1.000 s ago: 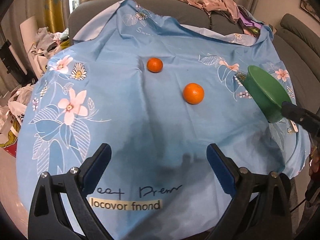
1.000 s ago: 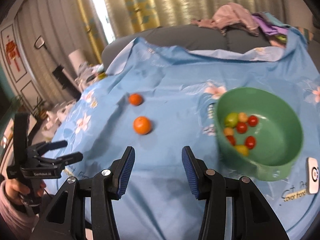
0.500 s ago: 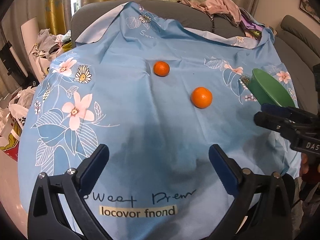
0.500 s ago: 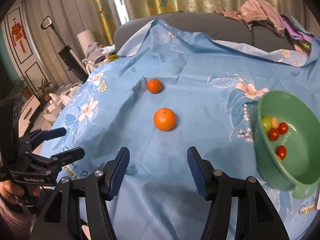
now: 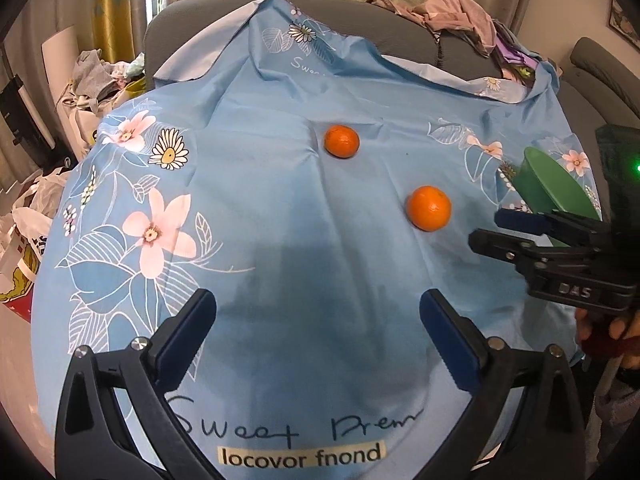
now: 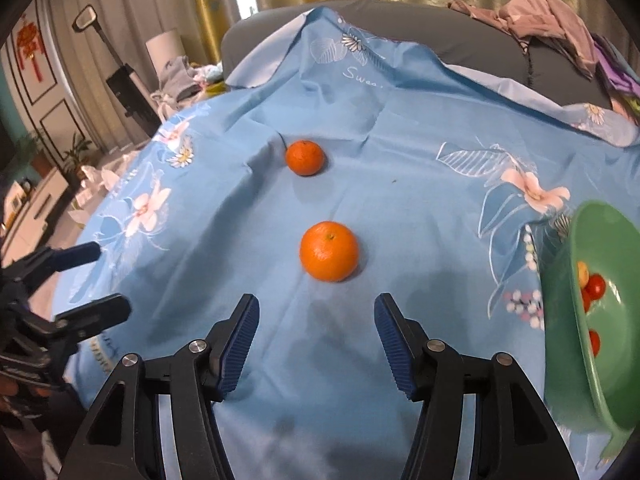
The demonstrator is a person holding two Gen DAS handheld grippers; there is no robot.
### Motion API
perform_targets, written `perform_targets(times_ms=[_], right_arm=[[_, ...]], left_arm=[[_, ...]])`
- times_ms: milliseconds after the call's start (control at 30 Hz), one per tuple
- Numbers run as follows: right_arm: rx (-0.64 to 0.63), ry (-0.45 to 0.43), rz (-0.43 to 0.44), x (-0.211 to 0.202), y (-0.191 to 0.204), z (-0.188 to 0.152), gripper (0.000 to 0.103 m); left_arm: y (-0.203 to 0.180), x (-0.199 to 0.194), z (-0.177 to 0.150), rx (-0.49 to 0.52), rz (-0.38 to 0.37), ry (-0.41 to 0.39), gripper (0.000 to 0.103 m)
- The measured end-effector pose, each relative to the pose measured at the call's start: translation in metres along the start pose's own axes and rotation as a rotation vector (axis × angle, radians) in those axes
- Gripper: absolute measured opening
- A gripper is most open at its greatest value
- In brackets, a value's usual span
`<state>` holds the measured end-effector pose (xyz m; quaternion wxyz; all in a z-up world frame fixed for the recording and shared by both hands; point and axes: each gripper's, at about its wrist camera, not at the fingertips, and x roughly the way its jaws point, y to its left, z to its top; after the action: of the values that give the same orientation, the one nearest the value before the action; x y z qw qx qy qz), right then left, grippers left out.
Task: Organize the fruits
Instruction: 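Grasp the large orange with the right tool while the left tool grasps the mandarin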
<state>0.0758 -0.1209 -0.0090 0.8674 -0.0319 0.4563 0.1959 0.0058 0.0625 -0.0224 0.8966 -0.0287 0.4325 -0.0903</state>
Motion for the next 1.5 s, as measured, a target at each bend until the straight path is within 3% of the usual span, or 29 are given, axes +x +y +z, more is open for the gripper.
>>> perform_targets(times_ms=[333, 600, 733, 1100, 1500], right_arm=[[-0.067, 0.046, -0.023, 0.044, -0.003, 0.026, 0.060], [-0.078, 0.076, 0.020, 0.062, -0.007, 0.031, 0.060], [-0.070, 0.092, 0.046, 0.067, -0.010, 0.030, 0.048], [-0.003, 0.059, 0.089, 0.063, -0.025, 0.034, 0.047], [0.083, -0.017, 0.079, 0.043, -0.053, 0.042, 0.047]], left_arm=[[0.005, 0.015, 0.014, -0.003, -0.031, 0.015, 0.102], [0.008, 0.028, 0.022, -0.010, -0.040, 0.029, 0.102], [0.007, 0.034, 0.026, -0.002, -0.037, 0.034, 0.102], [-0.005, 0.043, 0.040, 0.033, -0.014, 0.026, 0.102], [-0.022, 0.059, 0.065, 0.085, -0.003, 0.000, 0.102]])
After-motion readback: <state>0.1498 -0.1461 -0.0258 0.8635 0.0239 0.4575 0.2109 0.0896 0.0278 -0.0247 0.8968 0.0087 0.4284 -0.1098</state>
